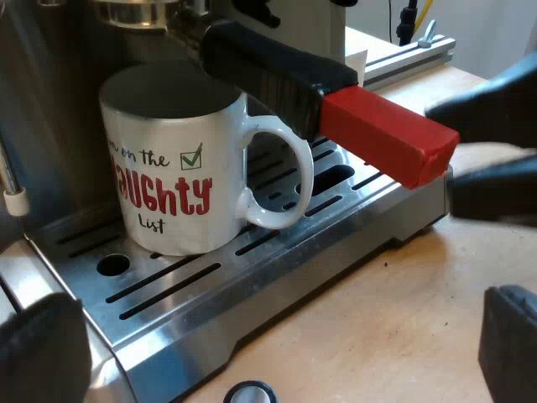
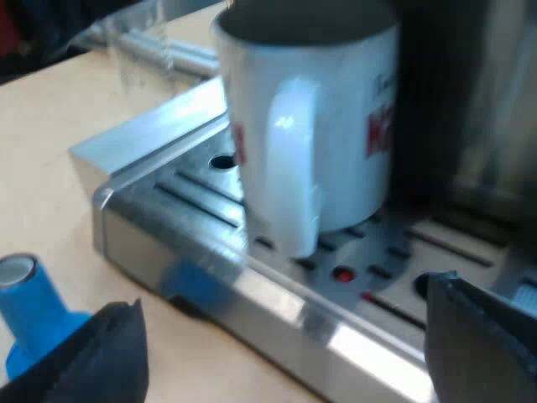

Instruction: Remove mug from coffee machine

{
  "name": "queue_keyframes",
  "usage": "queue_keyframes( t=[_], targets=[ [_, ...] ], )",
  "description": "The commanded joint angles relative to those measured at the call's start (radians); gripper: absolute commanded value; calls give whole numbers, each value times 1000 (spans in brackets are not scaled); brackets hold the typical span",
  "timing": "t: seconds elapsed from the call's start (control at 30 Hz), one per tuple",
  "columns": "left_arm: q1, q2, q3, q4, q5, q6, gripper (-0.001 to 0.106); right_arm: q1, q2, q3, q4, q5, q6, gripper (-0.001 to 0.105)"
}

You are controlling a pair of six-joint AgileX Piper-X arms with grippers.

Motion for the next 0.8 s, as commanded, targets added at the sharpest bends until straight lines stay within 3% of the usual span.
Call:
queue_keyframes(
  t=[0.03,0.43,0.53,0.6,0.8],
  targets=[
    [-7,3,0,-17,-2,0,95,23,39,-32,-30,-6,2,70],
    [-7,3,0,-17,-2,0,95,33,235,-183,-44,61,8,70],
    [-7,3,0,-17,-2,0,95,33,270,-211,-44,67,39,70],
    [-7,3,0,-17,-2,0,95,33,325,-260,-49,144,78,70],
    [-7,3,0,-17,-2,0,95,31,398,-344,-81,196,92,70]
  ],
)
